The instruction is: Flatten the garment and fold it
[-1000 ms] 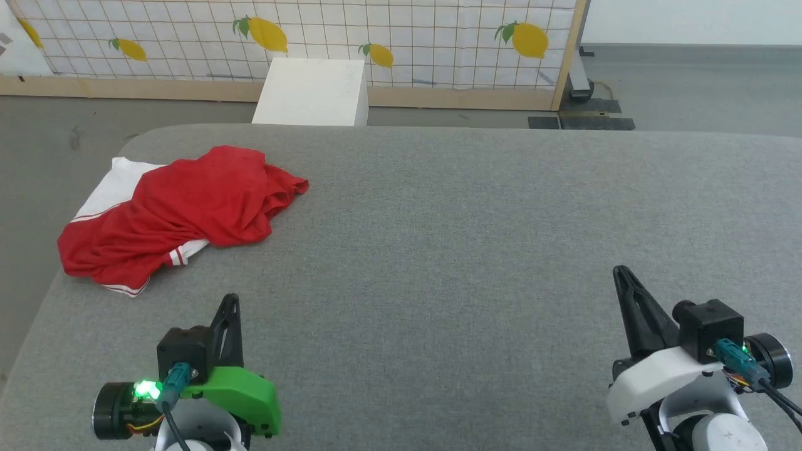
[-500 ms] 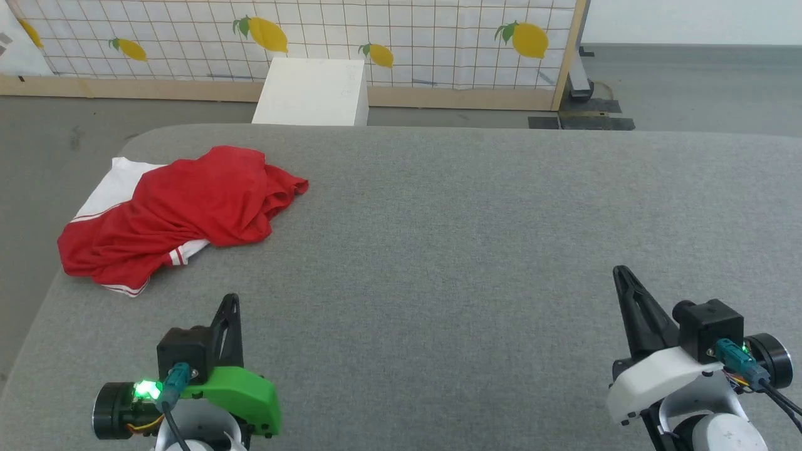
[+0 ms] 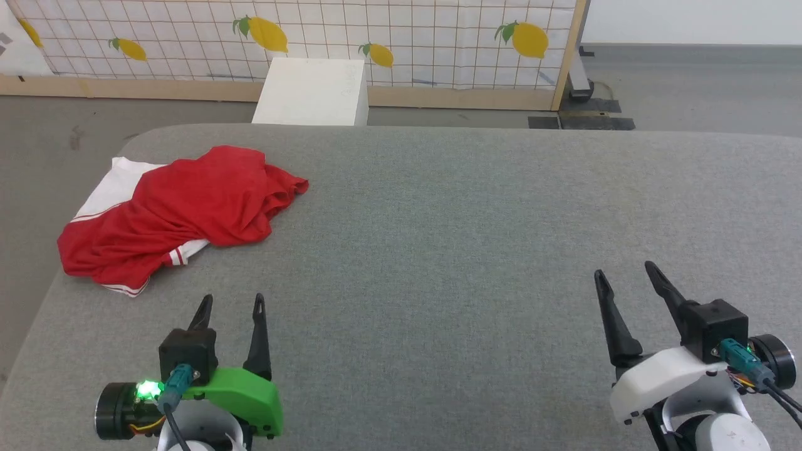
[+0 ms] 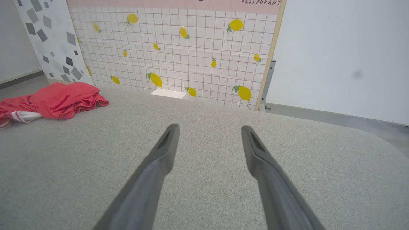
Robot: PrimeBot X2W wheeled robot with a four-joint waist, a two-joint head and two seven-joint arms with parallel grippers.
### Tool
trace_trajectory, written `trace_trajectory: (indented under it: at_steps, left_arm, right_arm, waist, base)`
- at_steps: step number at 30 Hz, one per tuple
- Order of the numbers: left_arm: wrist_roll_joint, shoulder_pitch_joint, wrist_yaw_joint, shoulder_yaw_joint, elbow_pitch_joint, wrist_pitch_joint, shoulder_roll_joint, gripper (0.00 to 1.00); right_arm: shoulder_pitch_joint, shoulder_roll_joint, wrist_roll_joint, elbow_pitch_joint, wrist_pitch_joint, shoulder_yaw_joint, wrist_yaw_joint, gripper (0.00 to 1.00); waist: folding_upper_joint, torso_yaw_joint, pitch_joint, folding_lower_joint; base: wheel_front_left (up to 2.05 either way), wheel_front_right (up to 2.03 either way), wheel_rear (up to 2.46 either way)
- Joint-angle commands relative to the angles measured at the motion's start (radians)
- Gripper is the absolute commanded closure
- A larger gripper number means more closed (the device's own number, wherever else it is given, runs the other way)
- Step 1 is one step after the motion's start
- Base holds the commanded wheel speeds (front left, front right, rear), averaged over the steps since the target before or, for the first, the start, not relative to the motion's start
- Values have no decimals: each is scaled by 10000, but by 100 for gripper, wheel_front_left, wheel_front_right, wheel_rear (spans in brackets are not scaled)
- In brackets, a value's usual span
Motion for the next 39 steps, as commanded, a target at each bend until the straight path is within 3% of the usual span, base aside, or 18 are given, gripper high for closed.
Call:
trace_trajectory:
  at_steps: [1, 25, 39]
  left_arm:
    - [-2, 35, -33, 5, -21, -109, -3, 0]
    - [-91, 113, -126, -6, -111, -601, -12, 0]
    - [-219, 130, -121, -12, -182, -887, -18, 0]
  right_arm:
    - [16, 1, 132, 33, -138, -70, -1, 0]
    - [-11, 4, 337, 402, -633, -506, -4, 0]
    - [-65, 6, 302, 580, -921, -491, -6, 0]
  waist:
    - [0, 1, 1, 0]
    - [0, 54, 74, 0]
    - [0, 423, 205, 0]
  base:
    - [0, 0, 0]
    - [0, 0, 0]
    - [0, 0, 0]
